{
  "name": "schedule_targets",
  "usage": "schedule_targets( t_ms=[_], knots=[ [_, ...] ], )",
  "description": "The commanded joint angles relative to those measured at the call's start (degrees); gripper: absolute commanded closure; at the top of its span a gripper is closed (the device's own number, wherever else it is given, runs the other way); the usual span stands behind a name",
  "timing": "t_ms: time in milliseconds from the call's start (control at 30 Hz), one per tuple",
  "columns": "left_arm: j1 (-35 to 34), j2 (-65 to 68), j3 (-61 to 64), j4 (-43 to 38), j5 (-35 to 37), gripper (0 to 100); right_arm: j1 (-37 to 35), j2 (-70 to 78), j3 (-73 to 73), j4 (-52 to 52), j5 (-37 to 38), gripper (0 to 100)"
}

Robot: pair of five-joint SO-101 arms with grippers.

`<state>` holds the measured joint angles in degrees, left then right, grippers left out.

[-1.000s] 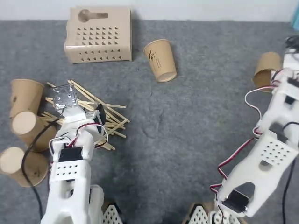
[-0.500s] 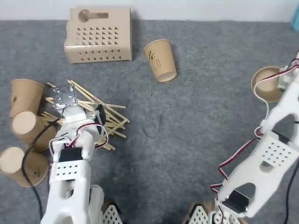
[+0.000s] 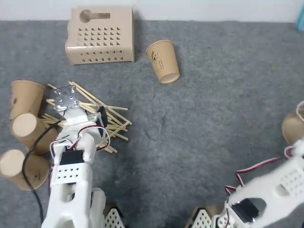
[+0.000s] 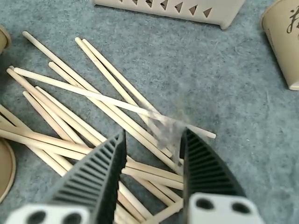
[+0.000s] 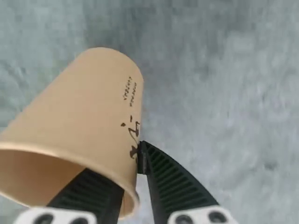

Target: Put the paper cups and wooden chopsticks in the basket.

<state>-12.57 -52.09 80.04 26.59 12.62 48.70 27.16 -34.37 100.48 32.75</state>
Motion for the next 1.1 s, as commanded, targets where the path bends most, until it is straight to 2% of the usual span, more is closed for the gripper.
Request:
schedule_targets(
  t_ms=[0,233,367,500,700,1067],
  knots=[
    [-0.5,0.0,0.2,-1.1,-0.7,82,4.0,-8.9,6.2,2.5,6.3,99.2],
    [-0.5,-0.3,0.6,-1.1,-1.0,82,8.7,-10.3,10.7,2.3,13.4,98.9],
    [-0.3,-0.3,0.6,-1.0,-5.1,82,9.5,-10.7,10.6,2.3,13.5,87.3],
    [-0.4,-0.3,0.6,-1.0,-5.5,82,9.2,-11.3,10.4,2.3,13.6,78.2],
    [-0.6,-0.3,0.6,-1.0,-5.6,82,9.4,-16.7,8.4,2.4,13.3,78.6],
    [-0.7,-0.4,0.0,0.3,-5.8,82,12.4,-40.0,13.5,2.6,13.2,78.6]
  ],
)
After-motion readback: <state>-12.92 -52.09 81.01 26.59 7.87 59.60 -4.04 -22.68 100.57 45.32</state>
